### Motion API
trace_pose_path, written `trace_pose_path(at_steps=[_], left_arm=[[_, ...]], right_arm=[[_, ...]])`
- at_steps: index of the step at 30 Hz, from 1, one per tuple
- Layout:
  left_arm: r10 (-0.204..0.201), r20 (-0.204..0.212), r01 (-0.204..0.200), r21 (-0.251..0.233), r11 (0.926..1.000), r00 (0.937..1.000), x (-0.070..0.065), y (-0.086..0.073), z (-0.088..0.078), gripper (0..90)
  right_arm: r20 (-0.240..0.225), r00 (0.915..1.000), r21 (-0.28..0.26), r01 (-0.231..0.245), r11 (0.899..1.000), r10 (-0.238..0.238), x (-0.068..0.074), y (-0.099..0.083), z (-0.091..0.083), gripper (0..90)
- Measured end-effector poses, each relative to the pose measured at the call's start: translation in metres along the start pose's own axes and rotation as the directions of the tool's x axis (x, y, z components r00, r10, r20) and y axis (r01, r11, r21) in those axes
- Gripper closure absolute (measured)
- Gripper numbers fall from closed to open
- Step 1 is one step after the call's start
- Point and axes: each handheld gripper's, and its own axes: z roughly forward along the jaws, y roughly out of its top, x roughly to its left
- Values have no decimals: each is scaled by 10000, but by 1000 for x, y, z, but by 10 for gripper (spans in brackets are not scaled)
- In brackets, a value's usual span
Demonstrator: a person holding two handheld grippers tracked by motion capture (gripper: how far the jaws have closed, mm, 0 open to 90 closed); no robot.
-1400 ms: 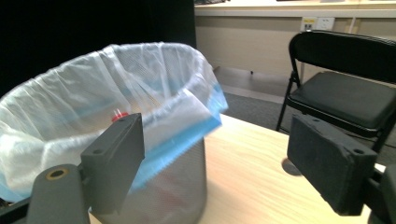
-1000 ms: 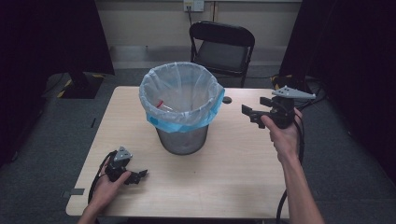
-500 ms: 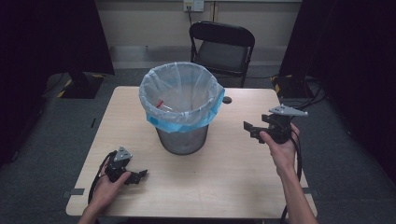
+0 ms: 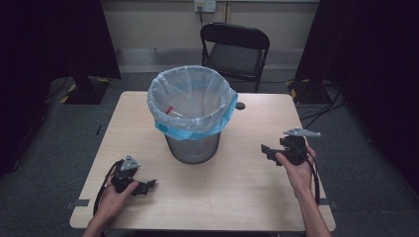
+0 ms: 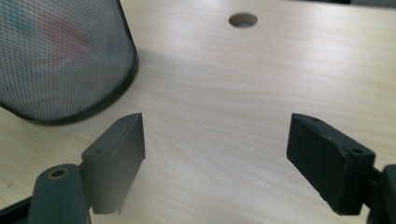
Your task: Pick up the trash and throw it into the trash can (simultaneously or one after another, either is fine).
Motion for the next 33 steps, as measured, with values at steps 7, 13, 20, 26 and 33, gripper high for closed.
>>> trace_pose_path(at_steps=[7, 13, 20, 26, 33], left_arm=[[1, 25, -1, -12, 10000, 10000, 0, 0, 0, 3], [-2, 36, 2, -17, 10000, 10000, 0, 0, 0, 3], [-7, 27, 7, -15, 10000, 10000, 0, 0, 0, 3], [-5, 22, 5, -18, 10000, 10000, 0, 0, 0, 3], [-2, 22, 2, -14, 10000, 10000, 0, 0, 0, 3]], right_arm=[[251, 9997, 398, -75, 9992, 65, -5, -23, 8, 188], [285, 9996, 796, -110, 9968, 88, -3, -43, 19, 188], [294, 9996, 1246, -88, 9922, 52, 1, -59, 27, 188], [299, 9995, 1636, 56, 9865, -107, 4, -71, 30, 189], [412, 9982, 1795, 357, 9831, -438, 9, -78, 29, 179]])
